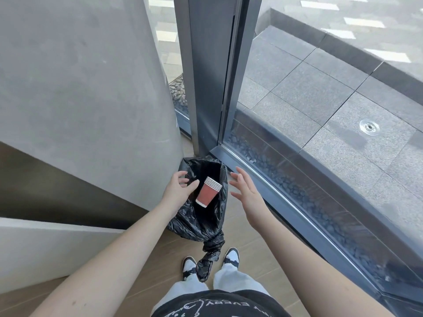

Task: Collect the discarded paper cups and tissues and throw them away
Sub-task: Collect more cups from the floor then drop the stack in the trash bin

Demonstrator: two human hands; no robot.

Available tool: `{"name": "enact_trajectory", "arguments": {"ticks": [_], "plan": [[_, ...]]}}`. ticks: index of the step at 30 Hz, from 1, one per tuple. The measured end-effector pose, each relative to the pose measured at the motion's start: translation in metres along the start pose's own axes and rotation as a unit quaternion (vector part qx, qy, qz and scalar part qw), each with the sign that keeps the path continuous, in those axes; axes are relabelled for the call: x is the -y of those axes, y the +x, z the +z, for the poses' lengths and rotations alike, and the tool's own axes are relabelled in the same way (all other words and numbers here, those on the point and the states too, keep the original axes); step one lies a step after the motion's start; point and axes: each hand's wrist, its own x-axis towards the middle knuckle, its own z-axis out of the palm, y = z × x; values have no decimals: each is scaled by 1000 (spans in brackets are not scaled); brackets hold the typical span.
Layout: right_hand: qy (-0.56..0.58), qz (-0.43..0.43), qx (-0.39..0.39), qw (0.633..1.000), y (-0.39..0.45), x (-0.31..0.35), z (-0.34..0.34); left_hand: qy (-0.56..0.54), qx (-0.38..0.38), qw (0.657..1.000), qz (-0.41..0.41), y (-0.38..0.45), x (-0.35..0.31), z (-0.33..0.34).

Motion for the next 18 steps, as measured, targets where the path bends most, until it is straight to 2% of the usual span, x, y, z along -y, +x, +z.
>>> {"name": "enact_trajectory", "arguments": {"ticks": [9,16,18], "plan": [[12,5,0,1000,13,-4,-5,14,-1,1000,13,-4,-11,6],[33,7,-65,997,17,-9,-12,71,-25,996,54,-14,-21,8],[32,12,-63,997,16,-11,-15,94,-20,993,64,-18,-24,9]]}}
